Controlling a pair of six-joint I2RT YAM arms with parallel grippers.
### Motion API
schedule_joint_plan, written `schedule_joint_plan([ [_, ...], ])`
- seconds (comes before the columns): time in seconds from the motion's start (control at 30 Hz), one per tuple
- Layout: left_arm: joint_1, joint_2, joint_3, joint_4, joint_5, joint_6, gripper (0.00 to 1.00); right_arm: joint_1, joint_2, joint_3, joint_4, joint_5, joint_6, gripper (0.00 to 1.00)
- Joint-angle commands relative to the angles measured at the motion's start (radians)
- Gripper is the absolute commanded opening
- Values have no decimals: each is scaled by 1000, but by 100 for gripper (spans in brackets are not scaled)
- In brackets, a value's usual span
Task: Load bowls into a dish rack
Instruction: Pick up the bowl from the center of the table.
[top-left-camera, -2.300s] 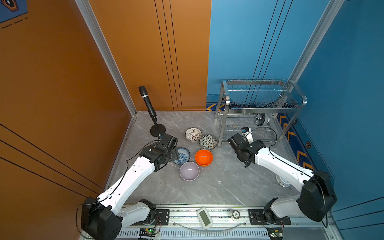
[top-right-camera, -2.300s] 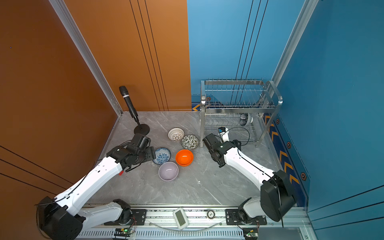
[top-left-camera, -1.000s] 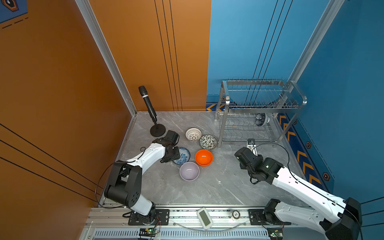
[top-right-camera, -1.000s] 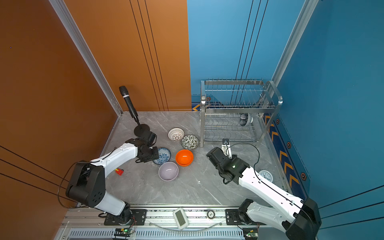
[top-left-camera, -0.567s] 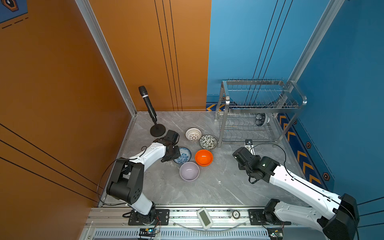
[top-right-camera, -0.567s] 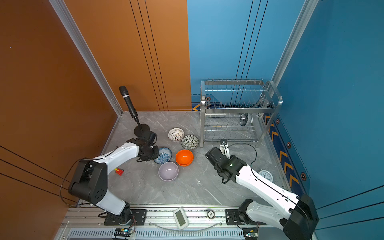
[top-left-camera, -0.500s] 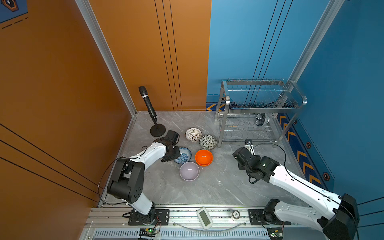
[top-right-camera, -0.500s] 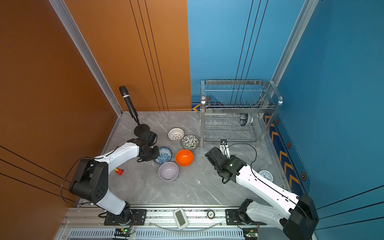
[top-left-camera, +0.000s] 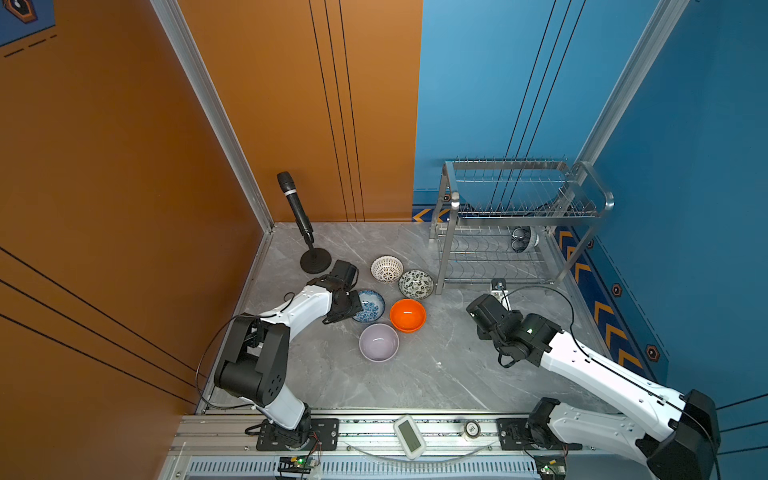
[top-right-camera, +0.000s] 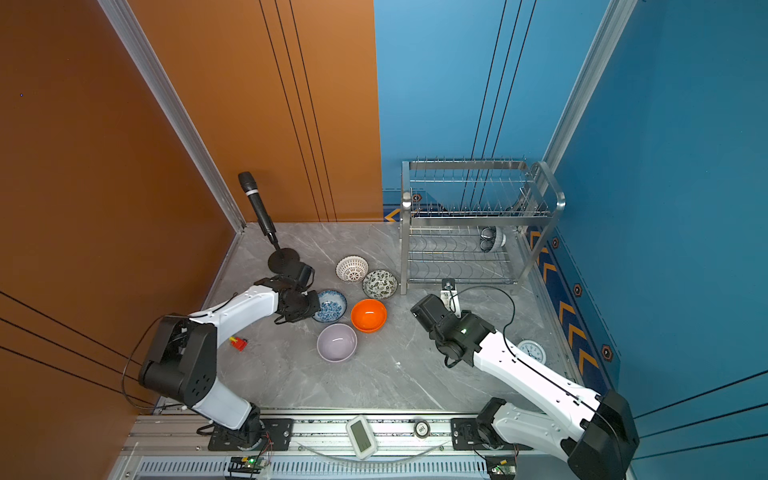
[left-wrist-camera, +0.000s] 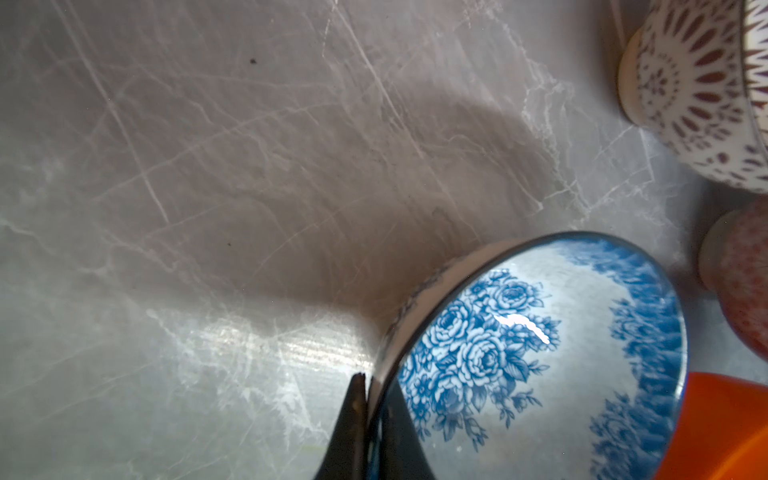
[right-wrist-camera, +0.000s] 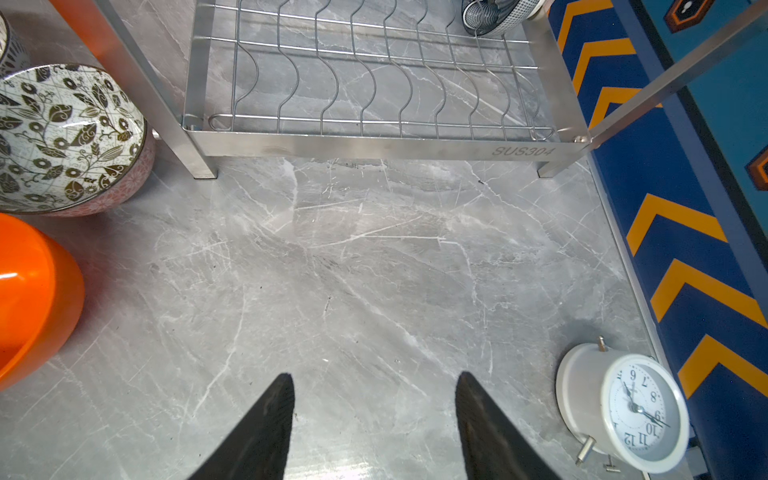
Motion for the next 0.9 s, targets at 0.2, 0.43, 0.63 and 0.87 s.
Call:
schedule_joint_plan([
  [0.2,5,-35,-8,-25,-20,-2,0,-2,-30,14,-29,21,1,63],
  [0.43,8,-135,22,-56,-49,15,0,-14,-12,102,-24,-22,-15,63],
  [0.63,-14,-207,40,-72,-64,8,0,-26,9,167,0,-105,-38,63],
  [0.87,-111,-274,86,-87,-122,-33,0,-27,76,238,79,-253,-48,63],
])
